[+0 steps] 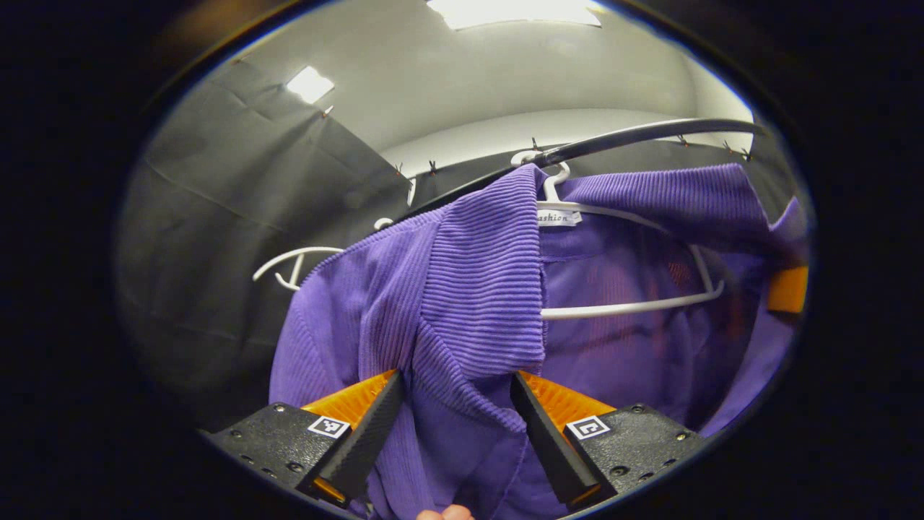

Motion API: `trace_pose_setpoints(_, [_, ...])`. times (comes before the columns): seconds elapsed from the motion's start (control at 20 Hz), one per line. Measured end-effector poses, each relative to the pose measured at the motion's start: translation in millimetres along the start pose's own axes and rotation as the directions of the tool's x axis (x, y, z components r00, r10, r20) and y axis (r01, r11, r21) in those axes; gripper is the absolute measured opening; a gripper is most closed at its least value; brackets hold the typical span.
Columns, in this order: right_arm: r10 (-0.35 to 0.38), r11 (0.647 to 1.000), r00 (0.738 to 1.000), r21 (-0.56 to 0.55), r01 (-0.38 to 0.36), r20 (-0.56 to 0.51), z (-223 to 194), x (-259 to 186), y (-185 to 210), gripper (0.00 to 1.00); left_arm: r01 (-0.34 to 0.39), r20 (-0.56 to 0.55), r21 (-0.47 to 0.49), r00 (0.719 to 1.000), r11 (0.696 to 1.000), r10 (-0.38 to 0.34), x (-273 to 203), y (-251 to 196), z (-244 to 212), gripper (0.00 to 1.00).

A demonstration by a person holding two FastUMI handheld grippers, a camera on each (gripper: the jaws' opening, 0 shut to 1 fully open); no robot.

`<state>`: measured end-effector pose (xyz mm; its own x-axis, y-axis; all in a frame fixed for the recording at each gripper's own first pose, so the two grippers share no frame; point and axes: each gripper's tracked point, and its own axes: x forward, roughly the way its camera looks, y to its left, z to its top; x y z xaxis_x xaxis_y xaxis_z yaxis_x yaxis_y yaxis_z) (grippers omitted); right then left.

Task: Grasp the clothes on the hanger with both hands and then place them into the laundry hamper below.

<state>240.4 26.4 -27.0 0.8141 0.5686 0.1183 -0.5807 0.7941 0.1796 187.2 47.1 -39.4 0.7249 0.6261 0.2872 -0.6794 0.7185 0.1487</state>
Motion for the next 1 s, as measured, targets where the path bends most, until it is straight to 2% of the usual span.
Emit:
trace_pose_setpoints(0.15, [-0.006,1.0,1.0,-0.004,0.005,-0.01,-6,2,-4,0.08,-0.068,0.02,0.105,0.998,0.992,0.066,0,29,-3,0.93])
trace_pose_setpoints(0.3, [-0.031,0.999,0.999,-0.025,0.031,-0.005,-7,8,-13,0.08,-0.111,0.058,0.167,0.993,0.98,0.103,-11,60,5,0.5])
trace_pose_setpoints(0.4, [-0.056,0.998,0.998,-0.041,0.056,0.004,-6,12,-20,0.08,-0.04,0.035,0.197,0.999,0.98,0.034,-10,61,13,0.23])
trace_pose_setpoints(0.45, [-0.067,0.997,0.998,-0.049,0.068,0.011,-5,13,-23,0.08,-0.036,0.038,0.211,0.999,0.977,0.029,-9,69,22,0.1])
trace_pose_setpoints(0.55, [-0.085,0.994,0.996,-0.063,0.086,0.025,-2,14,-26,0.08,-0.044,0.075,0.217,0.997,0.975,0.028,-11,87,51,0.03])
trace_pose_setpoints(0.65, [-0.105,0.991,0.994,-0.078,0.108,0.04,0,18,-32,0.08,-0.073,0.119,0.241,0.992,0.968,0.045,-12,102,78,0.08])
trace_pose_setpoints(0.7, [-0.114,0.989,0.992,-0.085,0.118,0.046,0,20,-35,0.08,-0.082,0.144,0.265,0.989,0.961,0.045,-13,108,92,0.05])
trace_pose_setpoints(0.85, [-0.139,0.985,0.988,-0.093,0.145,0.063,3,22,-38,0.08,-0.131,0.245,0.324,0.968,0.937,0.05,-10,125,137,0.04])
trace_pose_setpoints(1.0, [-0.157,0.982,0.985,-0.096,0.163,0.075,5,25,-42,0.08,-0.153,0.275,0.269,0.958,0.951,0.077,0,137,163,0.04])
